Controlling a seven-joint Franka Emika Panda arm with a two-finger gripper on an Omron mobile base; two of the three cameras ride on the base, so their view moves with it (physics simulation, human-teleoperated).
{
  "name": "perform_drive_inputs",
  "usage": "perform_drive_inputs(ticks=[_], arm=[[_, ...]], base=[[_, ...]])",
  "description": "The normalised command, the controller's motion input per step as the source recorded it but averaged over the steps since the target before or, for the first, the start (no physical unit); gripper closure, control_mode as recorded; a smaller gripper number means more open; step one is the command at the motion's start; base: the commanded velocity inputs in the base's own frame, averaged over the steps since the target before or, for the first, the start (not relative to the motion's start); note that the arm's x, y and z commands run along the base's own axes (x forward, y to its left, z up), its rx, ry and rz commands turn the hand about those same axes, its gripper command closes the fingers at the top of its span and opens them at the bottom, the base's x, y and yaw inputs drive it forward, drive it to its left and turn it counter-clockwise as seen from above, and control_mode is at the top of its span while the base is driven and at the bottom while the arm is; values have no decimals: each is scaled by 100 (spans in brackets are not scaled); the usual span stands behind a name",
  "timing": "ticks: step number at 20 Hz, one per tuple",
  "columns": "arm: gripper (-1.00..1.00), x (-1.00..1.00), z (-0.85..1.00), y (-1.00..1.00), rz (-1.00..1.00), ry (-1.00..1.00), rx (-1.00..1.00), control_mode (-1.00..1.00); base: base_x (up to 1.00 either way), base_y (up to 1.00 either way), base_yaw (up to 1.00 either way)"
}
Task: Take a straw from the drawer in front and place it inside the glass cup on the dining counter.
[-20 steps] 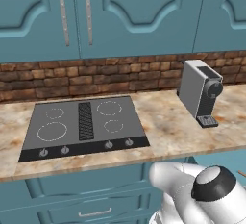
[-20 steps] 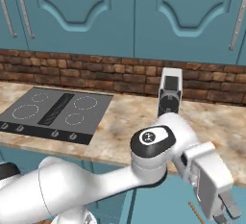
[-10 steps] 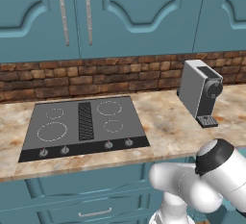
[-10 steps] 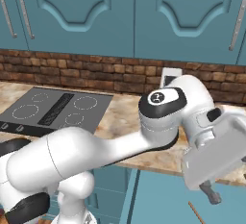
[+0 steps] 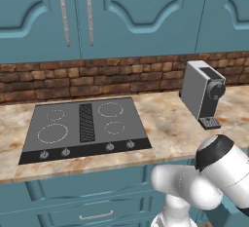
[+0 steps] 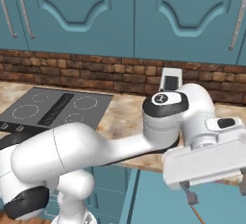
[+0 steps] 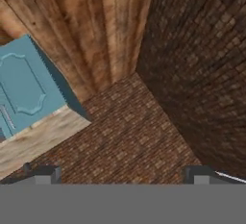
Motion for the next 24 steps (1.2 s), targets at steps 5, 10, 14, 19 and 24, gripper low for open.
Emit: perform_drive_inputs(ticks=[5,10,14,19,24], arm=[[-100,-33,-55,49,7,14,52,-100],[-100,0,15,59,0,30,61,-100],[-100,-3,0,22,6,26,58,-100],[-100,-8,-5,13,7,25,60,-100],[-100,-11,0,6,4,8,65,-100]], base=[[0,0,0],[0,0,0],[0,0,0],[0,0,0],[0,0,0]])
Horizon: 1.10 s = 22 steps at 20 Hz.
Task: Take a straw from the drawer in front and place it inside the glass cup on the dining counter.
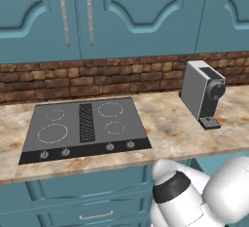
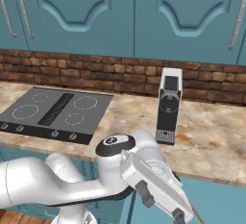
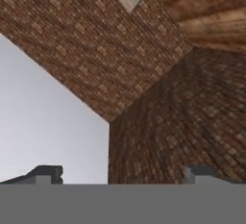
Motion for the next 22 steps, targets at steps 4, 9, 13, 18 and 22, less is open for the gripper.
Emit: perform_drive_inputs(ticks=[4,9,13,18,22], arm=[[-100,0,0,12,7,-7,63,-100],[-100,15,1,11,12,-20,64,-100],[-100,26,0,9,12,-22,65,-100],[-100,35,-17,4,13,-28,63,-100],[-100,80,-20,11,12,-30,50,-100]], base=[[0,0,0],[0,0,0],[0,0,0],[0,0,0],[0,0,0]])
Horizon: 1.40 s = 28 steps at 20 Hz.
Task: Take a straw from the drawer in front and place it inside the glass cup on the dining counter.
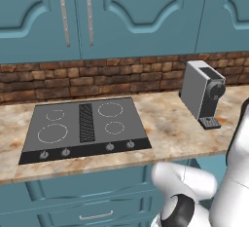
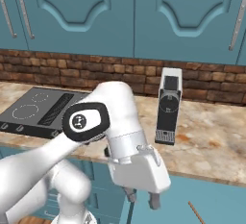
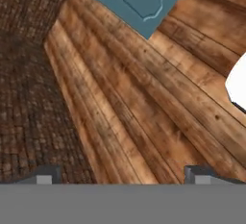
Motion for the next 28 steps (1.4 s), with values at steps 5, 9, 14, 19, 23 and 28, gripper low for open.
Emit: perform_drive_inputs(ticks=[5,9,14,19,23,28], arm=[[-100,61,-45,9,2,-36,37,-100],[-100,8,-100,0,1,-28,30,-100],[-100,48,-70,9,0,-12,30,-100],[-100,36,9,11,-2,5,19,-100],[-100,-5,21,0,-20,17,10,-100],[-100,-31,13,15,-34,9,2,-100]], base=[[0,0,0],[0,0,0],[0,0,0],[0,0,0],[0,0,0],[0,0,0]])
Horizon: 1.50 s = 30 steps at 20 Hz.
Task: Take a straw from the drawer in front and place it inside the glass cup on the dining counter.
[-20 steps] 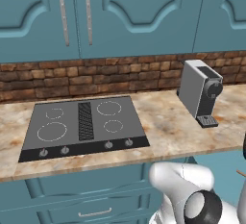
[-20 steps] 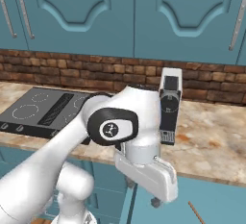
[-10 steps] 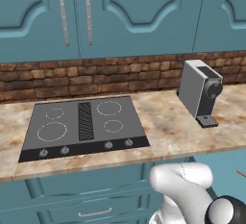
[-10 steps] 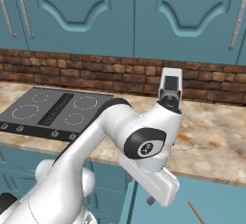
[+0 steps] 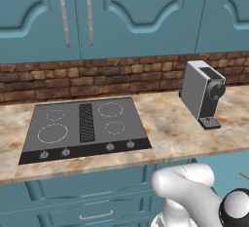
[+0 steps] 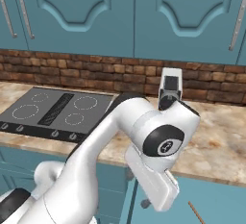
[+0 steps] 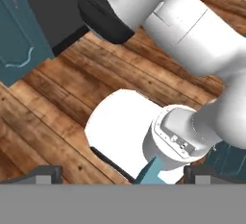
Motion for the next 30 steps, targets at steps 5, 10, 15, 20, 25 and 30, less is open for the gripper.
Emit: perform_drive_inputs(ticks=[5,10,15,20,25,30], arm=[[-100,-1,7,55,-36,0,-15,-100],[-100,-2,0,29,-33,-1,-21,-100],[-100,-21,0,3,-23,0,-9,-100],[-100,2,-1,0,0,7,0,-100],[-100,0,0,0,0,0,0,100],[-100,0,0,0,0,0,0,100]], base=[[0,0,0],[0,0,0],[0,0,0],[0,0,0],[-22,4,-22],[-19,35,-43]])
